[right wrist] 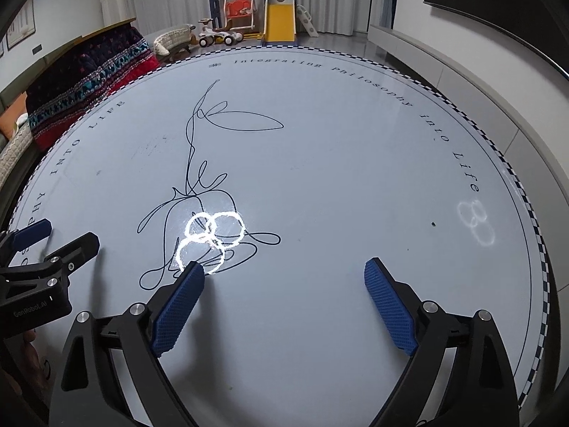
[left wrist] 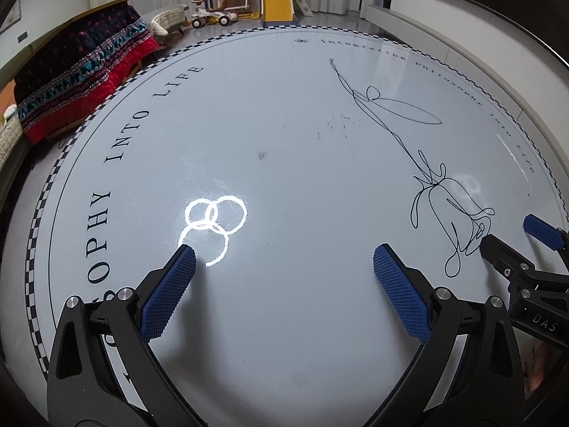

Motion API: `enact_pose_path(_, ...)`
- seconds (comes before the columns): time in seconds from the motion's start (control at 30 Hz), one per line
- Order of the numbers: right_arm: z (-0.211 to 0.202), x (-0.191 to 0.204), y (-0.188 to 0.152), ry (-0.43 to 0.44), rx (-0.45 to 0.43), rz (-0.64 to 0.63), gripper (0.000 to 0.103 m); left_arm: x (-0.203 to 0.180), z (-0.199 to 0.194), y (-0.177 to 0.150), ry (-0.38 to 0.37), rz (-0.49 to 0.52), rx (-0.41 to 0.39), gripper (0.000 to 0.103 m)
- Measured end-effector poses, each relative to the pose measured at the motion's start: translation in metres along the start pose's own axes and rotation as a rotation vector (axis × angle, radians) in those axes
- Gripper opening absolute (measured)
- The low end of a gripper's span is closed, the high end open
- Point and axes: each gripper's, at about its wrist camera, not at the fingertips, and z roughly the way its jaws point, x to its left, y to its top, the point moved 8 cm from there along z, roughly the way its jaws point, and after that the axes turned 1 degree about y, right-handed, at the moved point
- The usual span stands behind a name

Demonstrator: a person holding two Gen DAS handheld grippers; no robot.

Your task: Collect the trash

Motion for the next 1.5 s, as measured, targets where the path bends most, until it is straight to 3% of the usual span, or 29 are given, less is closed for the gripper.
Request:
enact_pose_path(0.2, 0.0040, 0.0006, -0.0009, 0.003, 0.014, -0.005, 0.100, -0.0036, 0.0002, -0.0006, 0.006, 0.005, 0.002, 0.097)
enact_pose_path(1.5, 0.0019, -0.0002, -0.0026, -0.001, 0.013, -0.006, 0.100, -0.0018, -0.0002, -0.0010, 0.005, 0.005, 0.002, 0.097)
